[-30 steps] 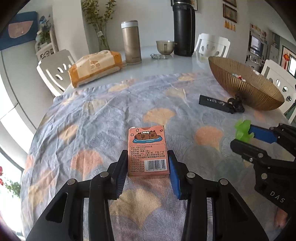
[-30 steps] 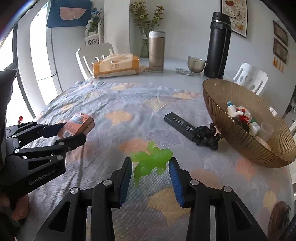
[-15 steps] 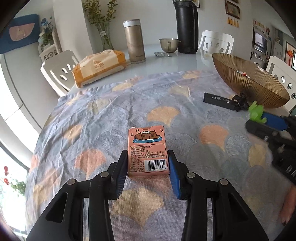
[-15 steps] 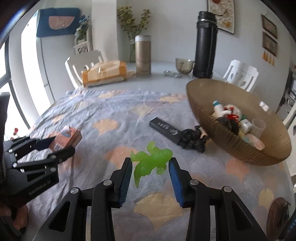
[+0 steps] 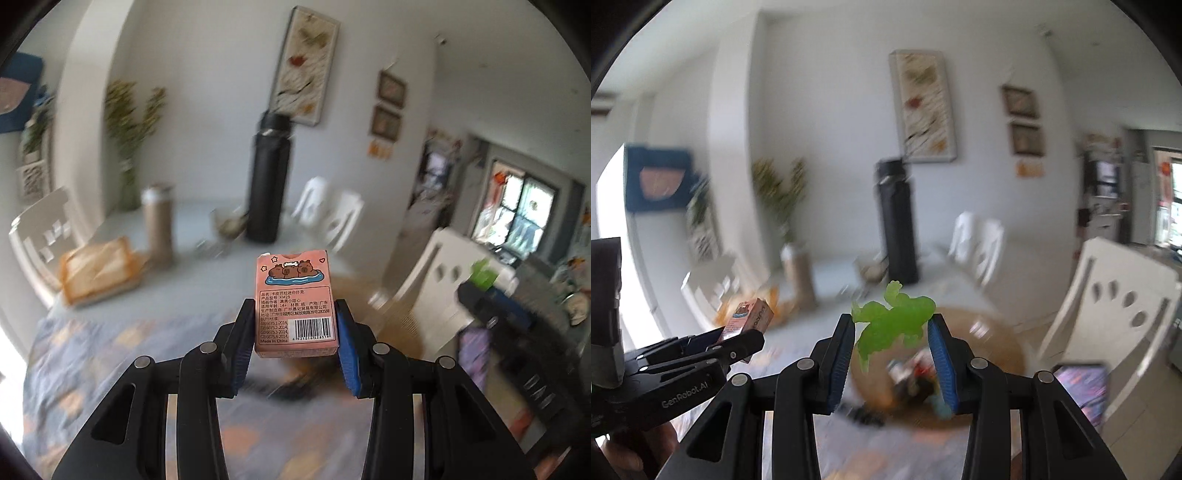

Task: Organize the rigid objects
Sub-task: 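Carry the pink box and green figure over the bowl and open both grippers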

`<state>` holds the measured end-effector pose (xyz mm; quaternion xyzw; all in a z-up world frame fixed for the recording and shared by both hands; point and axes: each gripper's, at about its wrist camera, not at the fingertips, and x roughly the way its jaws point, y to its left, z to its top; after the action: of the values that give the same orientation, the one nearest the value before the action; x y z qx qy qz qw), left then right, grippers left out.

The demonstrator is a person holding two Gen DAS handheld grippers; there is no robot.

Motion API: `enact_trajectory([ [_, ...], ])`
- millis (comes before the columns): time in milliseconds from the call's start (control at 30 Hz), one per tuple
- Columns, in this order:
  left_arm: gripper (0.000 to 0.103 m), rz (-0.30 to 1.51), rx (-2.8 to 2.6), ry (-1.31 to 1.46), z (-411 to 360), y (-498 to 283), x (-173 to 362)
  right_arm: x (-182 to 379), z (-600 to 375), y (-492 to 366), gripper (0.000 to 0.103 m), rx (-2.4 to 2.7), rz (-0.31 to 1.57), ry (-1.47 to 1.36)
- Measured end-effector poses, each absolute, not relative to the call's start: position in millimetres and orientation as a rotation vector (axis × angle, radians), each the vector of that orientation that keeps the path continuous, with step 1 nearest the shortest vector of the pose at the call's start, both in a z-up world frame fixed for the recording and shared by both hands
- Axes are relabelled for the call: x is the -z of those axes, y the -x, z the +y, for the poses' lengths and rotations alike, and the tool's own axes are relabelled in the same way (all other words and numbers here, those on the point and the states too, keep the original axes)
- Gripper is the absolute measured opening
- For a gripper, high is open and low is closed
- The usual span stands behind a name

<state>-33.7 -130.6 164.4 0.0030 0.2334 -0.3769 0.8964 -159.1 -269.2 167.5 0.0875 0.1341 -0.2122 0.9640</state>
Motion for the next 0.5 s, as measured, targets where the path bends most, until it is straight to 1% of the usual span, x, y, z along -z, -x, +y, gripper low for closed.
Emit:
enact_trajectory([
  [100, 0.038, 0.480, 0.822, -0.035, -169, 30, -160, -164, -285, 147, 0.040, 0.491, 0.309, -0.200],
  [200, 0.038, 0.537, 0.820, -0.084, -204, 18, -132, -141, -303, 127, 0.040, 0.521, 0.415, -0.256],
  [267, 0.038, 0.591, 0.835, -0.072, -213, 8, -116, -124, -317, 117, 0.040, 0.533, 0.476, -0.289],
  [433, 0.038, 0.664, 0.842, -0.071, -223, -10, -87, -99, -333, 109, 0.040, 0.526, 0.550, -0.343],
  [500, 0.041, 0.687, 0.851, -0.080, -226, -12, -83, -95, -335, 105, 0.040, 0.530, 0.581, -0.357],
])
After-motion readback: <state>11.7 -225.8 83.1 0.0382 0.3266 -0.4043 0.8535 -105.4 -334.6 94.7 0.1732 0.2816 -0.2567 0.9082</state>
